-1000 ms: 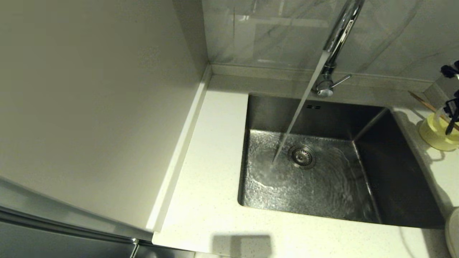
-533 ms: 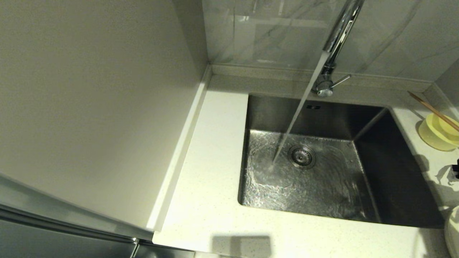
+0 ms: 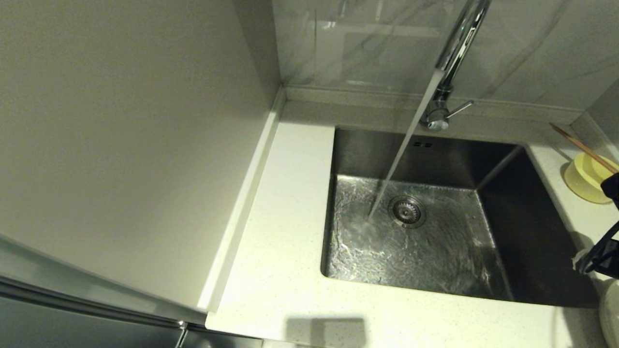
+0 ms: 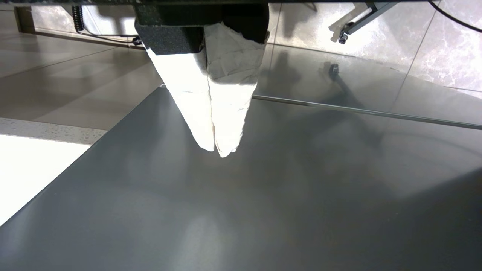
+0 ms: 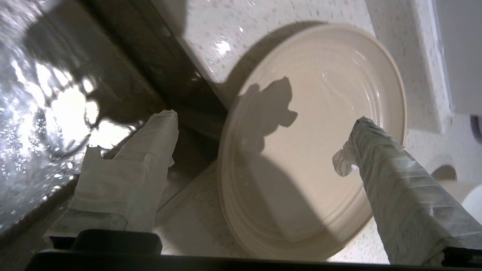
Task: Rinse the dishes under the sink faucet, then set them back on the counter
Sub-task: Rinse the plate
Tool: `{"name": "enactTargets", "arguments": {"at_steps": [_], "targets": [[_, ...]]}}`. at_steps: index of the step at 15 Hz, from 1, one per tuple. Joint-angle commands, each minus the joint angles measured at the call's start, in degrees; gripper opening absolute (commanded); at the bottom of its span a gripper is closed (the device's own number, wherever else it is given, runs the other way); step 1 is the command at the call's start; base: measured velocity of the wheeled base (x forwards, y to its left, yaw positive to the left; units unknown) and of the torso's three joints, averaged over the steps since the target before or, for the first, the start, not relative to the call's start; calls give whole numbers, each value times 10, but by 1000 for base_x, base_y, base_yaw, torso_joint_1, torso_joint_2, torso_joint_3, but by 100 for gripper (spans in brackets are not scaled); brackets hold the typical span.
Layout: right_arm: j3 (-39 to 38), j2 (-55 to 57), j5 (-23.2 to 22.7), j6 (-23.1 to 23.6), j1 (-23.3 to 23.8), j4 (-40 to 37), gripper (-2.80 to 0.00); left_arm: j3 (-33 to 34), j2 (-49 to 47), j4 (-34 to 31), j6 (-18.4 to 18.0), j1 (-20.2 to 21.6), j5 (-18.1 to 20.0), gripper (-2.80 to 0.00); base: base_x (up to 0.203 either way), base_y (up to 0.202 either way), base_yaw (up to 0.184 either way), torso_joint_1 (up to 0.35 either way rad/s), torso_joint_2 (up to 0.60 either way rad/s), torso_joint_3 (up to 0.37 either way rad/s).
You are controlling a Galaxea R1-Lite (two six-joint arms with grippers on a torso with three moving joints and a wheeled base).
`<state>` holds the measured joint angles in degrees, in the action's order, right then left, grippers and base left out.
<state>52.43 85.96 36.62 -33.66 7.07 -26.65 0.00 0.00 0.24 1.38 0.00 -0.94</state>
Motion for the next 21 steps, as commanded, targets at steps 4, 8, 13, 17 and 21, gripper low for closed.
{"name": "enactTargets", "arguments": {"at_steps": [4,8,13,17,21], "targets": [[-16,41,9,-23,4,-2,0,0,1,0,0,0,0,-280,0,0,0,0,0,0],[-35,49,9,-25,6,-2,0,0,1,0,0,0,0,-280,0,0,0,0,0,0],[-49,54,8,-25,7,-2,-280,0,1,0,0,0,0,-280,0,0,0,0,0,0],[-49,56,8,-24,7,-2,-280,0,1,0,0,0,0,-280,0,0,0,0,0,0],[-43,57,8,-23,7,-2,-280,0,1,0,0,0,0,-280,0,0,0,0,0,0]]}}
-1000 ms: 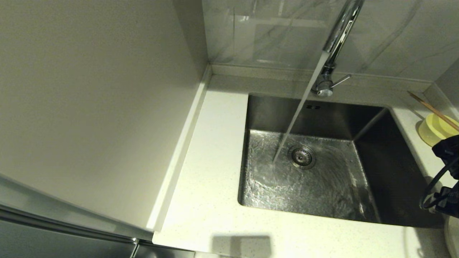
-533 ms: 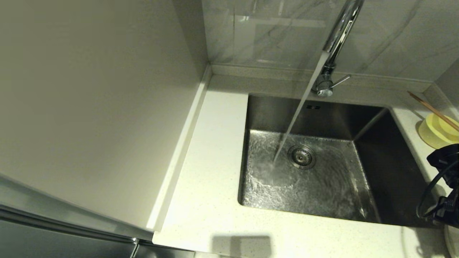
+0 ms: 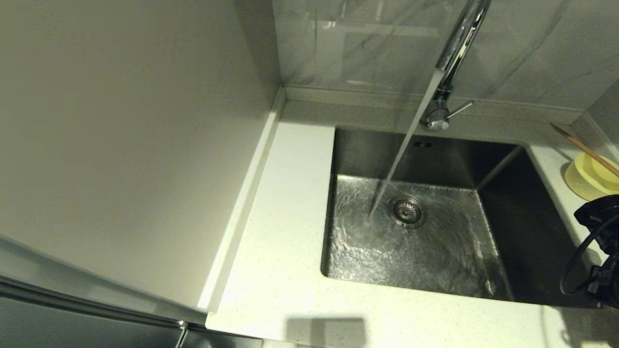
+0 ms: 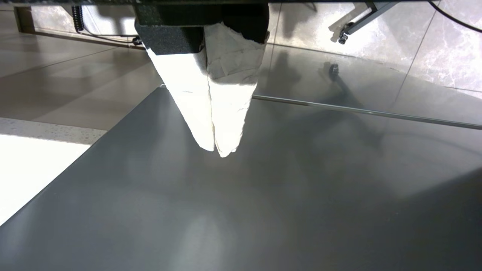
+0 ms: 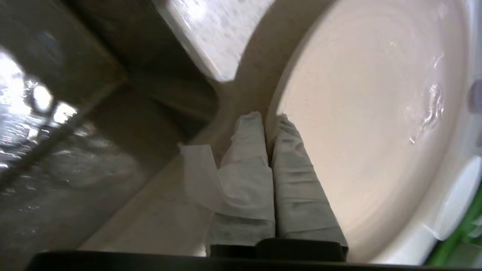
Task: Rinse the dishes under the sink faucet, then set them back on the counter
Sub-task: Rinse the plate
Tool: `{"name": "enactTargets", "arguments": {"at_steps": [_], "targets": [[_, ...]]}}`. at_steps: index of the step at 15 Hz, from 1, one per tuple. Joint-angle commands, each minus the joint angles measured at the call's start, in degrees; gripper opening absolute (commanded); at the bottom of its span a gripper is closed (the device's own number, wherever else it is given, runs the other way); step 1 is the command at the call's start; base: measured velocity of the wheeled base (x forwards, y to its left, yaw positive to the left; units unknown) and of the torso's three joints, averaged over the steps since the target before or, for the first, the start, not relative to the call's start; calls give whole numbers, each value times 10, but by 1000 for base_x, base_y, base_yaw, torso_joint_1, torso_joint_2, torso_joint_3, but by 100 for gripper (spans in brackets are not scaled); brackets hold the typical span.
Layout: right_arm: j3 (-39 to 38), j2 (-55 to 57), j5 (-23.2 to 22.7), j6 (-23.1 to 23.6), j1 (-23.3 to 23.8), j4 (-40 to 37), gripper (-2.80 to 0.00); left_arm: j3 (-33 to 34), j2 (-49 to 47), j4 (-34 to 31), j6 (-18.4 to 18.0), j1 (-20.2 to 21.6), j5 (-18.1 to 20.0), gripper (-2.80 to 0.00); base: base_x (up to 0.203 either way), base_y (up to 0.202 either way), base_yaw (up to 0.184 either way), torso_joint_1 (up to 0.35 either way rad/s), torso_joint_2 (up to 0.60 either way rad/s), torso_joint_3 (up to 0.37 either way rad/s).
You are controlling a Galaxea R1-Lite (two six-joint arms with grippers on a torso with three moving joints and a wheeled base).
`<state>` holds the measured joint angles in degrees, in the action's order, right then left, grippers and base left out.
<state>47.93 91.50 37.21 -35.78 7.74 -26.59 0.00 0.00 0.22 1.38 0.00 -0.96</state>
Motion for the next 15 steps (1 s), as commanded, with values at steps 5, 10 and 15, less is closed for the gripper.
{"name": "enactTargets", "arguments": {"at_steps": [5,10,15], "targets": [[4,-24,6,2,-37,-4,-280,0,1,0,0,0,0,-280,0,0,0,0,0,0],[-16,-76,21,2,-227,-6,-280,0,1,0,0,0,0,-280,0,0,0,0,0,0],[68,-54,64,118,-355,-1,-280,0,1,0,0,0,0,-280,0,0,0,0,0,0]]}}
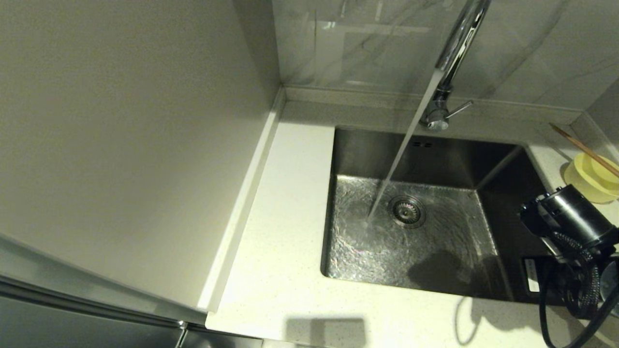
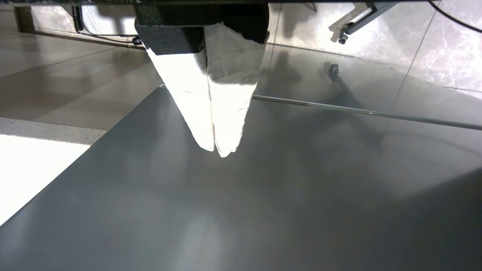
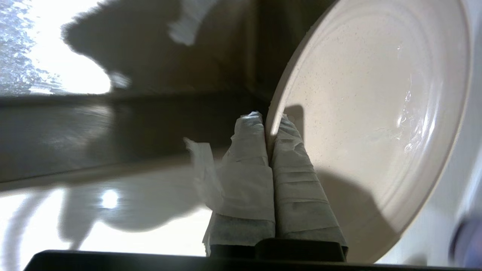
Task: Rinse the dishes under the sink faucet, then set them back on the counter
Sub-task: Rinse the plate
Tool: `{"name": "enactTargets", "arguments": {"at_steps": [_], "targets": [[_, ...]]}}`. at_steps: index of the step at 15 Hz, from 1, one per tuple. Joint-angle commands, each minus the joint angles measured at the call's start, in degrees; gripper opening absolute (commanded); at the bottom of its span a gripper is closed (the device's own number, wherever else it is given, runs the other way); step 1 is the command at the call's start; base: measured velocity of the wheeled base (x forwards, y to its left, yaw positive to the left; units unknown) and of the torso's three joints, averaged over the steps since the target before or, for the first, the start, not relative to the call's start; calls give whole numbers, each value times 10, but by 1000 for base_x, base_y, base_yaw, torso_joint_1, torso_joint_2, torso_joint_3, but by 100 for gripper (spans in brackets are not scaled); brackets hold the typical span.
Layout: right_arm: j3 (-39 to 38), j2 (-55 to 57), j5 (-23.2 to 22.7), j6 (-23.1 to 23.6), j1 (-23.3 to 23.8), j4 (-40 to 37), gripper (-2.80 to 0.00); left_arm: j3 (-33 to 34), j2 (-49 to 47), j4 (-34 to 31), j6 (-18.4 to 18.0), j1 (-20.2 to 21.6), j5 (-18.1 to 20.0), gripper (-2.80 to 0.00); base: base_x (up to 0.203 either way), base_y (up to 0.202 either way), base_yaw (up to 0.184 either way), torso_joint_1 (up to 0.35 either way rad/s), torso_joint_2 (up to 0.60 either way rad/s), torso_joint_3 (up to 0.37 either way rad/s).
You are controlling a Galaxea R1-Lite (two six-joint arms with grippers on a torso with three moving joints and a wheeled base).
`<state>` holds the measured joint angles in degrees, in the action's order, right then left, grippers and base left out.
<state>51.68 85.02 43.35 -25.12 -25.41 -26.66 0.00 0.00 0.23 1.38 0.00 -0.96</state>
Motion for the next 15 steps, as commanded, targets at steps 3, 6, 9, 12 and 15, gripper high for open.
{"name": "enactTargets", "arguments": {"at_steps": [3,6,9,12,15], "targets": [[95,38,-32,90,-91,18,-280,0,1,0,0,0,0,-280,0,0,0,0,0,0],[135,28,-173,204,-111,43,-280,0,1,0,0,0,0,-280,0,0,0,0,0,0],[192,29,-275,257,-111,36,-280,0,1,0,0,0,0,-280,0,0,0,0,0,0],[223,43,-345,280,-111,35,-280,0,1,0,0,0,0,-280,0,0,0,0,0,0],[262,88,-353,279,-111,37,-280,0,1,0,0,0,0,-280,0,0,0,0,0,0]]}}
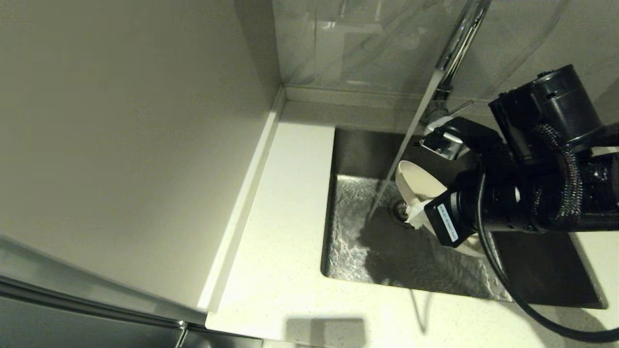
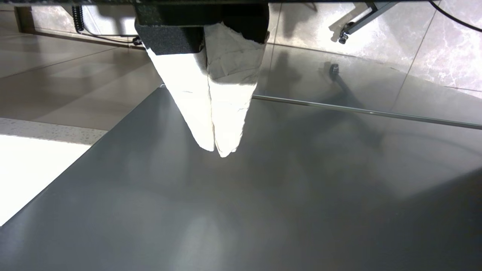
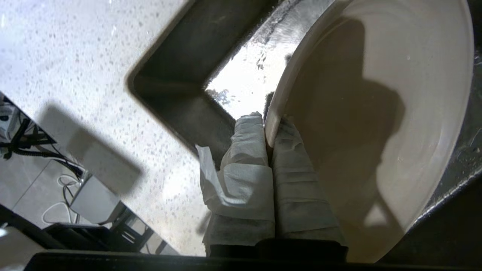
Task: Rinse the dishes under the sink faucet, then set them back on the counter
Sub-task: Rinse the plate
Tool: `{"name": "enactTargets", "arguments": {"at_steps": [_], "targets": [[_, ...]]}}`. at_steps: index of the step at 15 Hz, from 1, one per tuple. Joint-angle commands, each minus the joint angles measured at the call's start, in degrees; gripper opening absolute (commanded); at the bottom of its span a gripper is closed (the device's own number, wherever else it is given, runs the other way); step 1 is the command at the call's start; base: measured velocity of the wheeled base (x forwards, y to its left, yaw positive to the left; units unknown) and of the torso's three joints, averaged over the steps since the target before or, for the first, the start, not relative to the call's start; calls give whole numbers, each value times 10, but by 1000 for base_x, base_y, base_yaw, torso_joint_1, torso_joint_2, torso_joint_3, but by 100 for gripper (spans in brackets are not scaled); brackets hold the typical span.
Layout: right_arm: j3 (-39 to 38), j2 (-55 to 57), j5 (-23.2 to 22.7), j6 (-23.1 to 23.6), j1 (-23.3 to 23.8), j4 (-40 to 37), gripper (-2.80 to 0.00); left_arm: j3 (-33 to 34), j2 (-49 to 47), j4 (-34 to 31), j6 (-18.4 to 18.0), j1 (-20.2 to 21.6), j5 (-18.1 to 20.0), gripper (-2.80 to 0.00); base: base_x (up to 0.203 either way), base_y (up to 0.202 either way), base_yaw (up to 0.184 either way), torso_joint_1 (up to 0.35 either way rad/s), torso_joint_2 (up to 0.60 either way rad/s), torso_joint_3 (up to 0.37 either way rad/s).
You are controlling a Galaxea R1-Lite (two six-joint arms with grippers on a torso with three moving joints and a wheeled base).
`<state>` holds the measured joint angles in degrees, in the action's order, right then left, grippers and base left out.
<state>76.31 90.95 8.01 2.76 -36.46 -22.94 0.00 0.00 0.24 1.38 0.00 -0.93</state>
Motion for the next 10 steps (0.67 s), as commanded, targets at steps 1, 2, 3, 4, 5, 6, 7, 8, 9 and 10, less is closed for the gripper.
{"name": "enactTargets", "arguments": {"at_steps": [1,2,3,4,5,6,7,8,9,10], "targets": [[33,45,1,-2,0,1,-280,0,1,0,0,0,0,-280,0,0,0,0,0,0],[48,58,2,-4,1,2,-280,0,1,0,0,0,0,-280,0,0,0,0,0,0],[64,70,3,-6,4,6,-280,0,1,0,0,0,0,-280,0,0,0,0,0,0],[81,82,6,-7,5,9,-280,0,1,0,0,0,0,-280,0,0,0,0,0,0],[96,92,9,-7,7,10,-280,0,1,0,0,0,0,-280,0,0,0,0,0,0],[107,99,10,-7,9,10,-280,0,1,0,0,0,0,-280,0,0,0,0,0,0],[118,107,11,-6,11,11,-280,0,1,0,0,0,0,-280,0,0,0,0,0,0],[129,114,11,-6,16,11,-280,0,1,0,0,0,0,-280,0,0,0,0,0,0],[138,121,12,-6,19,11,-280,0,1,0,0,0,0,-280,0,0,0,0,0,0],[146,127,12,-6,24,11,-280,0,1,0,0,0,0,-280,0,0,0,0,0,0]]}}
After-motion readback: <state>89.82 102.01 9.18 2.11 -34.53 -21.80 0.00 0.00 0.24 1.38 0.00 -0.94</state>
